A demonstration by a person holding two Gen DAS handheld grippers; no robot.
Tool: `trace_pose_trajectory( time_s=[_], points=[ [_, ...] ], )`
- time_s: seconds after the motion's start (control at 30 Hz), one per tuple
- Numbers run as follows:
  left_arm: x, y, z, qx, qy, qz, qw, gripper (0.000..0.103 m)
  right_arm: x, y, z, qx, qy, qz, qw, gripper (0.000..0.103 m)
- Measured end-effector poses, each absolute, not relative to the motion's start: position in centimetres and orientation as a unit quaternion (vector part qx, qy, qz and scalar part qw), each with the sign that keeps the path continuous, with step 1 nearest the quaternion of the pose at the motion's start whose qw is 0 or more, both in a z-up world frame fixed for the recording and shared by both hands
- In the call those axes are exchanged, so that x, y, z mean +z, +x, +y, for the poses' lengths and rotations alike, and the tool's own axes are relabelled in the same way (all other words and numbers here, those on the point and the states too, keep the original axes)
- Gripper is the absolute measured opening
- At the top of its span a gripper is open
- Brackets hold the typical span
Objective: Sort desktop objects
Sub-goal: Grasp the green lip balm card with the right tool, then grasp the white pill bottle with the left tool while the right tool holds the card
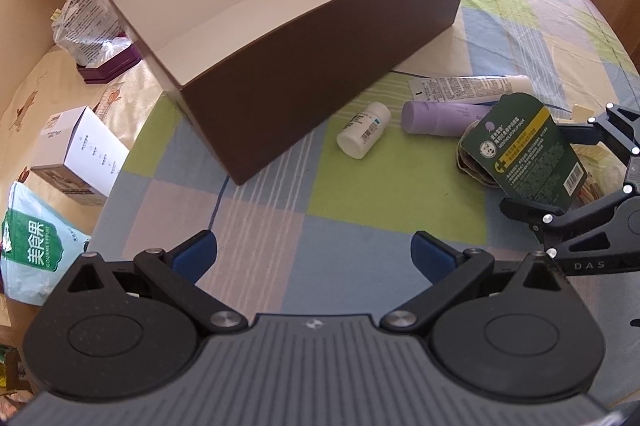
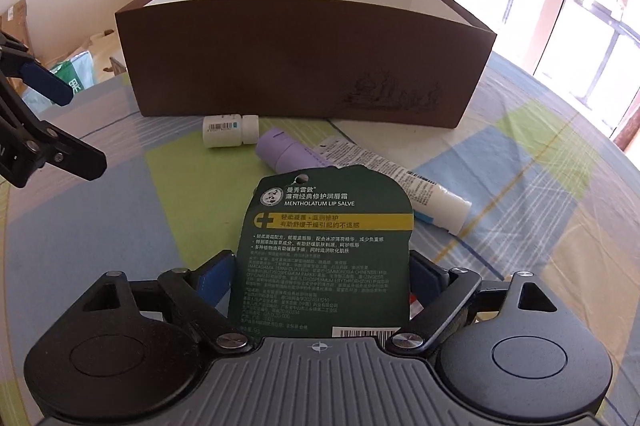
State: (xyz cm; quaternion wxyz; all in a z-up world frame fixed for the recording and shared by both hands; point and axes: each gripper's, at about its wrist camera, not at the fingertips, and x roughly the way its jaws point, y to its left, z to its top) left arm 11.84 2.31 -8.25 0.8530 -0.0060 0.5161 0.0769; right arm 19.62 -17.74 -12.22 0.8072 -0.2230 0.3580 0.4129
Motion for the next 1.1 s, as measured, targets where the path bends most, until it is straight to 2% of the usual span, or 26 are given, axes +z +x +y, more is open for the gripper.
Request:
trace_pose_trajectory(
  time_s=[0.33,0.53,0.63,0.73,0.8,0.87,1.0,1.1],
  points=[
    [-9.7,14.0,0.8,0.017,0.042,0.488,0.871,0.095,-9.0,19.9,-20.3,0.395,-0.166,0.352,0.832,0.091],
    [-10.9,16.7,-0.3,-0.026,0.116,0.465,0.878,0.071,-7.8,20.3,-21.8,0.377,-0.137,0.361,0.842,0.091],
    [-11.5,18.0,-0.8,-0.043,0.151,0.459,0.875,0.068,-7.6,20.3,-22.3,0.371,-0.129,0.366,0.844,0.091],
    [-12.1,19.2,-1.1,-0.057,0.174,0.460,0.869,0.059,-7.5,20.3,-22.8,0.366,-0.127,0.368,0.845,0.091],
    [-12.6,20.1,-1.3,-0.062,0.181,0.465,0.864,0.058,-7.4,20.3,-23.0,0.365,-0.125,0.368,0.846,0.091],
    [-13.0,20.8,-1.3,-0.066,0.183,0.473,0.859,0.048,-7.3,20.3,-23.2,0.364,-0.123,0.368,0.847,0.091],
    [-13.4,21.4,-0.7,-0.069,0.155,0.490,0.855,0.041,-7.1,20.2,-23.5,0.366,-0.118,0.367,0.847,0.091],
    [-13.3,21.4,-0.1,-0.077,0.121,0.503,0.852,0.022,-7.1,20.1,-23.8,0.370,-0.115,0.369,0.845,0.091]
  ],
)
